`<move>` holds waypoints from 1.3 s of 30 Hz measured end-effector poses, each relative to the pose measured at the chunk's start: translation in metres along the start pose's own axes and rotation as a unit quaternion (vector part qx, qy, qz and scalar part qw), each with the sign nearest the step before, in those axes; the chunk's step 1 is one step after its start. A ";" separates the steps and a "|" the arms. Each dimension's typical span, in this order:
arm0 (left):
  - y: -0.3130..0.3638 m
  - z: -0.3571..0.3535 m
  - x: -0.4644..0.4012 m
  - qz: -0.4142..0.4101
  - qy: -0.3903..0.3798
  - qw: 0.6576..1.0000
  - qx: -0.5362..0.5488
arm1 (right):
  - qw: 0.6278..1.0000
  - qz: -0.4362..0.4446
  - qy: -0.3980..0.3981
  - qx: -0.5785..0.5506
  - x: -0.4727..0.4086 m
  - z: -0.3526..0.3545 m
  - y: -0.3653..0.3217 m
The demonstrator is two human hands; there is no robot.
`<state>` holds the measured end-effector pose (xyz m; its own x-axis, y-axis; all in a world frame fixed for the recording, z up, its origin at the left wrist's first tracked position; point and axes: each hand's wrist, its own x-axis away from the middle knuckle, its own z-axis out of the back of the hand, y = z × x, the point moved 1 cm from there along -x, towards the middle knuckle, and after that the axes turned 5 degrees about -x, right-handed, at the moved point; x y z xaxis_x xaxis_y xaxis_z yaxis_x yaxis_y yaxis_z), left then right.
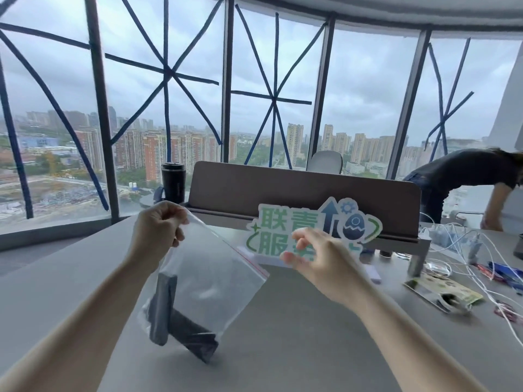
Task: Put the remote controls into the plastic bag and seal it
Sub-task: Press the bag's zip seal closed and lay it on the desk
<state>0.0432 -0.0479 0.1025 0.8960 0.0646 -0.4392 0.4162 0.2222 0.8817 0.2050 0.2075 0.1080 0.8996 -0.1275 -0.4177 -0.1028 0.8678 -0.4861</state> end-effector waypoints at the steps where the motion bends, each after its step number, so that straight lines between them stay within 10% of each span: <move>1: -0.002 -0.001 -0.002 -0.001 0.002 1.000 -0.001 | 0.999 0.001 -0.019 -0.026 -0.003 -0.013 -0.011; 24: -0.050 -0.018 -0.137 0.034 0.011 0.992 0.121 | 0.950 -0.033 0.126 -0.285 -0.170 -0.094 -0.031; 39: -0.170 0.052 -0.026 0.102 0.053 0.993 -0.016 | 0.944 -0.071 -0.160 -0.281 -0.075 -0.191 -0.037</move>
<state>-0.0429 -0.1377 -0.0273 0.9392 0.2127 -0.2694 0.2211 0.2253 0.9489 0.0604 0.0931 0.0111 0.9941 0.0061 -0.1080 -0.0992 0.4503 -0.8873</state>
